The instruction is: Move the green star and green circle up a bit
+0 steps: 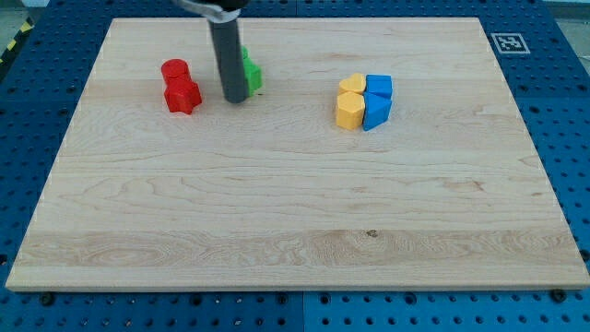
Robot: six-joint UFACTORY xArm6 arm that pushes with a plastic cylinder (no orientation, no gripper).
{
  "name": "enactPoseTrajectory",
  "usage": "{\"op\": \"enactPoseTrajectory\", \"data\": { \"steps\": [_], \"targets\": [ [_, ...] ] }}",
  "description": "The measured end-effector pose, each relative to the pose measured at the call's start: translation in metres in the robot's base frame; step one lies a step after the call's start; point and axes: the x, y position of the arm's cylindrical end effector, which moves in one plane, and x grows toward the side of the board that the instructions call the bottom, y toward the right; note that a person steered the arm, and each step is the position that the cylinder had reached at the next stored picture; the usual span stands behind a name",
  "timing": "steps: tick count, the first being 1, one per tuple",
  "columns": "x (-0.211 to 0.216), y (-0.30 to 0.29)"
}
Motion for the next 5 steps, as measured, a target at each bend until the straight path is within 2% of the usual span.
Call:
{"op": "enactPoseTrajectory", "data": {
  "steps": [2,3,4,5],
  "targets": [
    [-0.027,0.069],
    [-0.051,0.071],
    [-0.044,0.079],
    [-0.044,0.06]
  ]
}}
